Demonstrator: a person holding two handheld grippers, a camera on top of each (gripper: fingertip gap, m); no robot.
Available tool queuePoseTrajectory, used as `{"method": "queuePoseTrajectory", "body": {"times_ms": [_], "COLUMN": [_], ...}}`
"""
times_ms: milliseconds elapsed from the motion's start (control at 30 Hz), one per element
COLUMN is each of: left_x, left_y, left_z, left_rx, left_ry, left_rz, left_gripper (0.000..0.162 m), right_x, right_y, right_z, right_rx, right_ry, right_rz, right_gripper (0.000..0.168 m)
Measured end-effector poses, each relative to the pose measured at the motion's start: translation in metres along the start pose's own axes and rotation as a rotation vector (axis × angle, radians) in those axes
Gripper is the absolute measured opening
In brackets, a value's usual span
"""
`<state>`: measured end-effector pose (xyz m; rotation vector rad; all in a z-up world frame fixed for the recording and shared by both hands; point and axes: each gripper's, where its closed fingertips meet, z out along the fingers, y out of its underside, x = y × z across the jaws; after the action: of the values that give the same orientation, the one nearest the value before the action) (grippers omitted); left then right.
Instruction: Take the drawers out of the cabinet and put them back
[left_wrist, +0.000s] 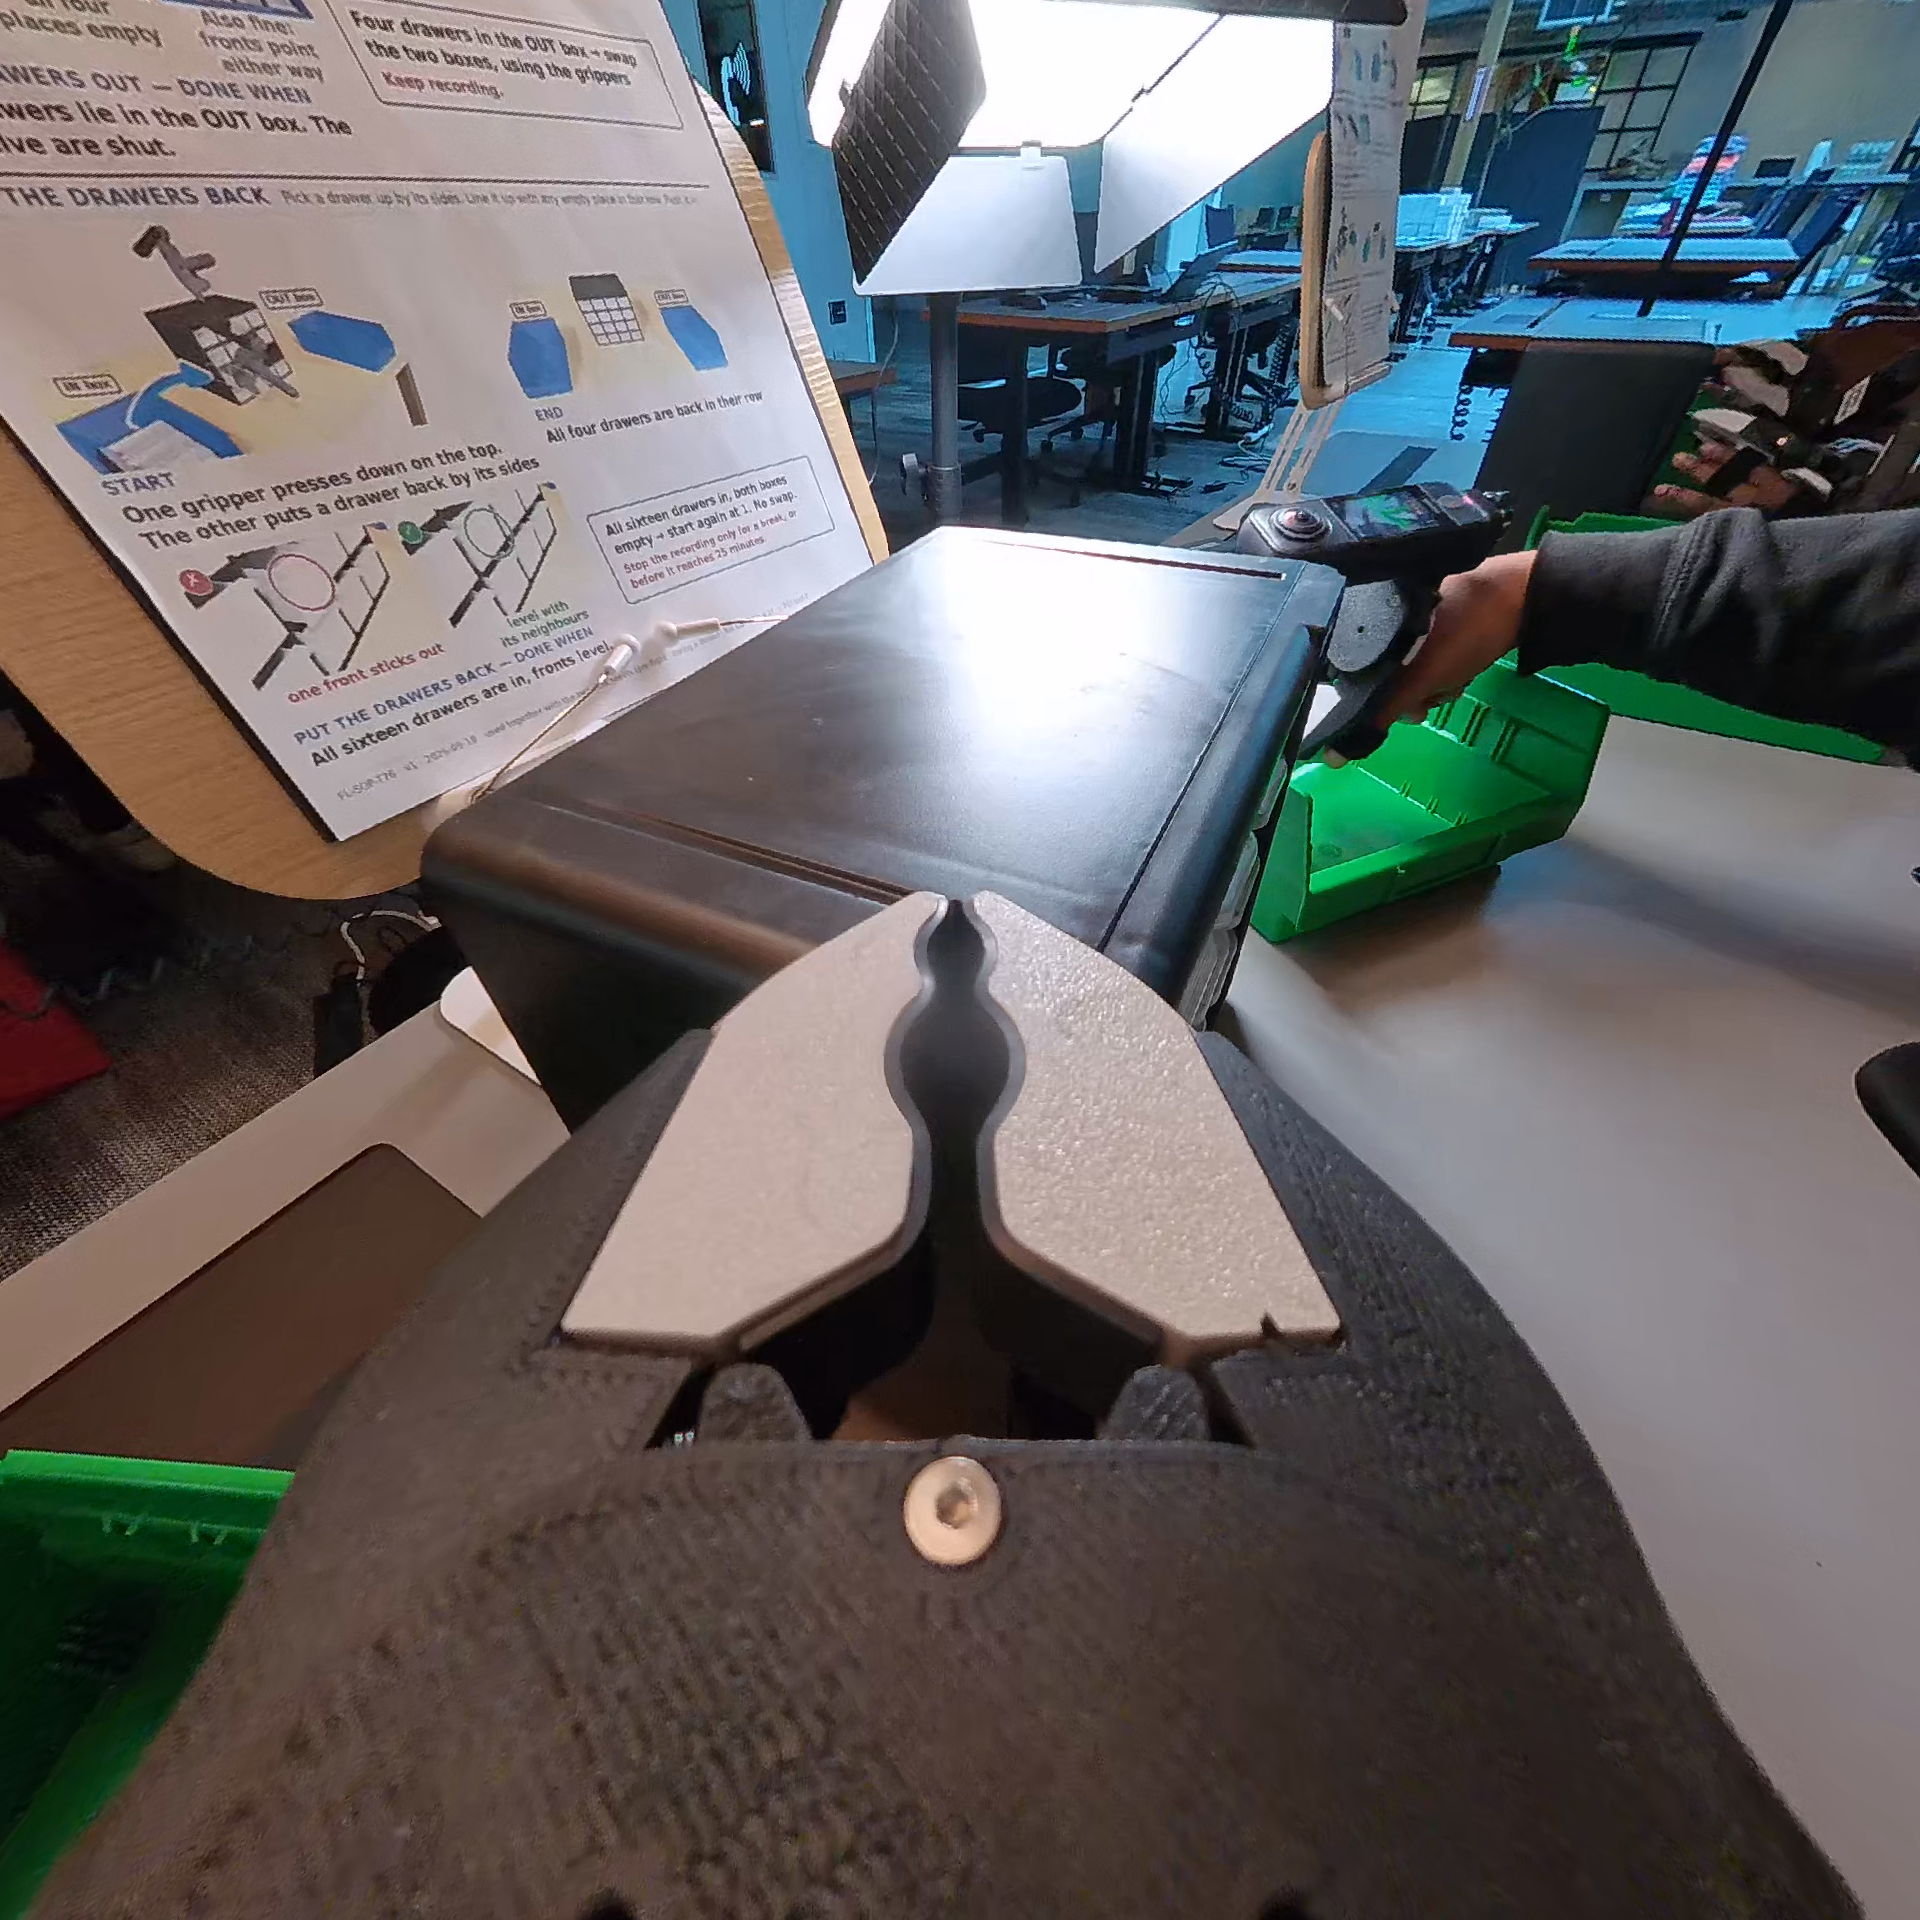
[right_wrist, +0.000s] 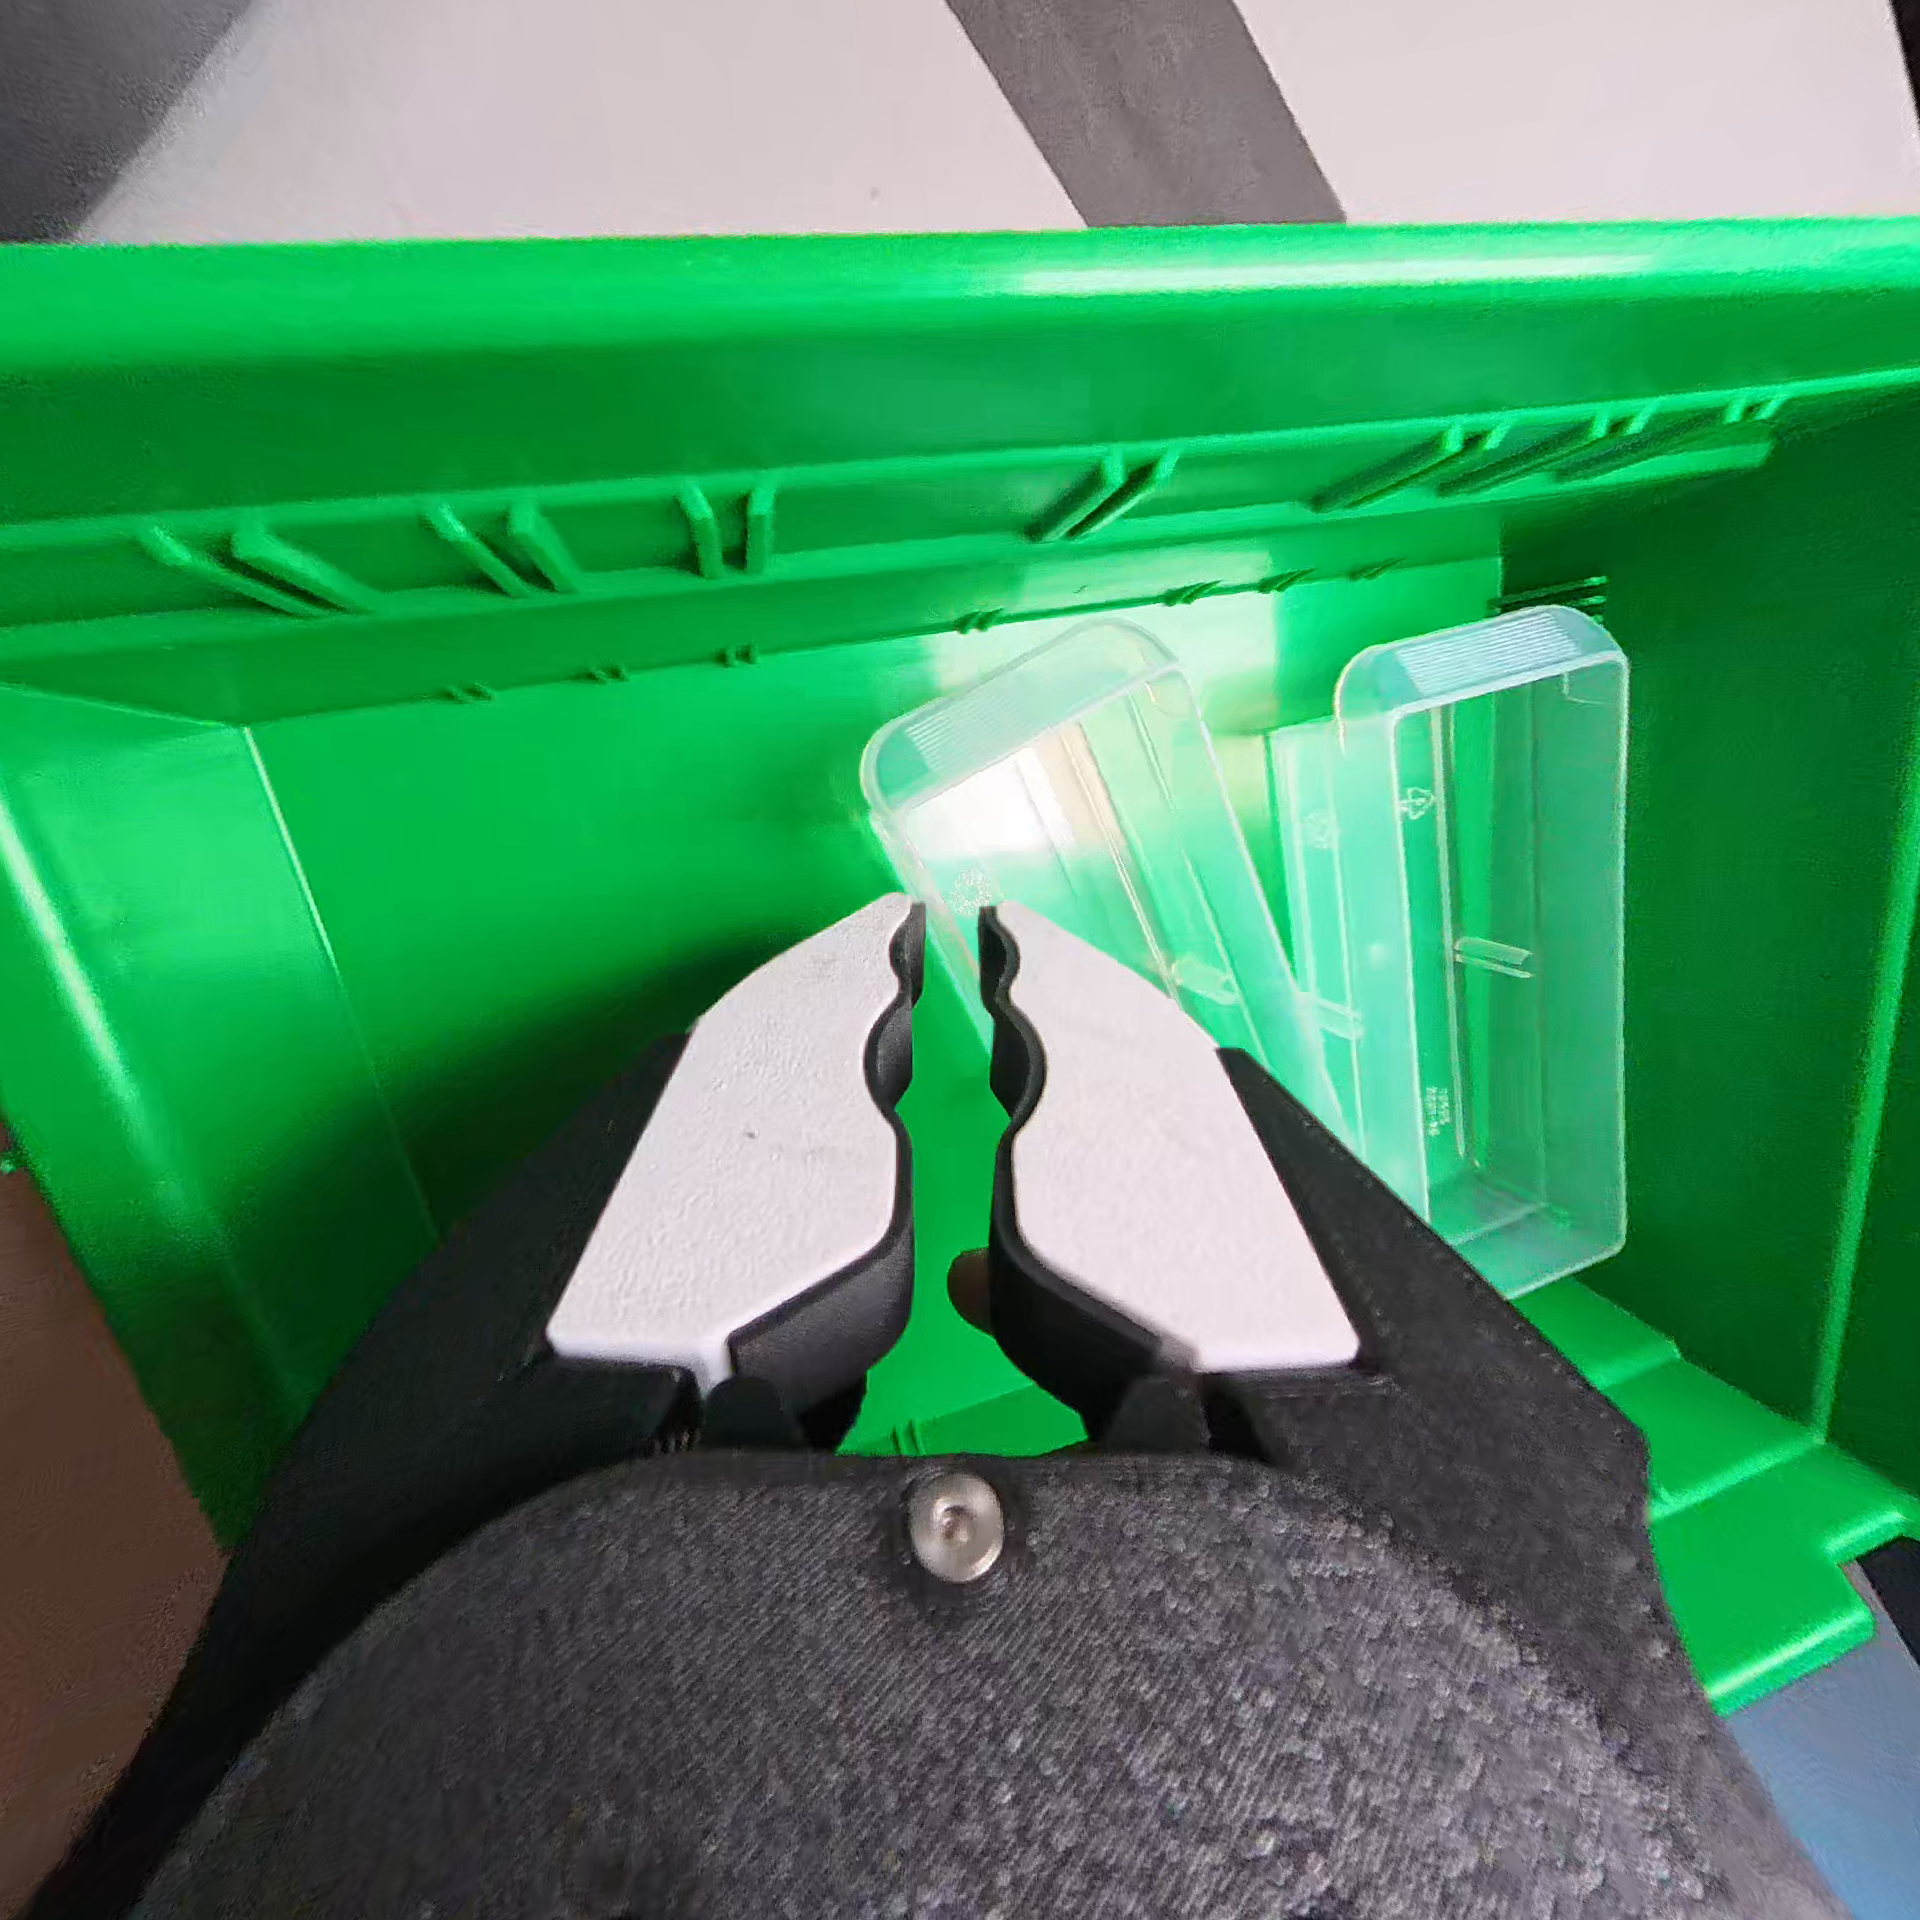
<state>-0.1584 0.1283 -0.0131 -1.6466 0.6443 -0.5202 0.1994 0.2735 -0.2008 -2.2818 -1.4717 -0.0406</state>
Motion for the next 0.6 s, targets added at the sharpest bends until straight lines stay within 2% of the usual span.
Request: {"method": "queuePoseTrajectory", "body": {"times_ms": [233,500,600], "left_x": [0.000,0.000,0.000], "left_y": [0.000,0.000,0.000], "left_z": [0.000,0.000,0.000], "left_rx": [0.005,0.008,0.007], "left_ry": [0.006,0.012,0.010], "left_rz": [-0.002,-0.006,-0.002], "left_gripper": [0.000,0.000,0.000], "right_x": [0.029,0.027,0.027], "right_y": [-0.001,-0.004,-0.002], "right_z": [0.010,0.016,0.016], "right_rx": [-0.040,-0.083,-0.096], "right_ry": [0.118,0.188,0.180], "right_rz": [-0.036,-0.326,-0.322], "right_gripper": [0.005,0.001,0.001]}}
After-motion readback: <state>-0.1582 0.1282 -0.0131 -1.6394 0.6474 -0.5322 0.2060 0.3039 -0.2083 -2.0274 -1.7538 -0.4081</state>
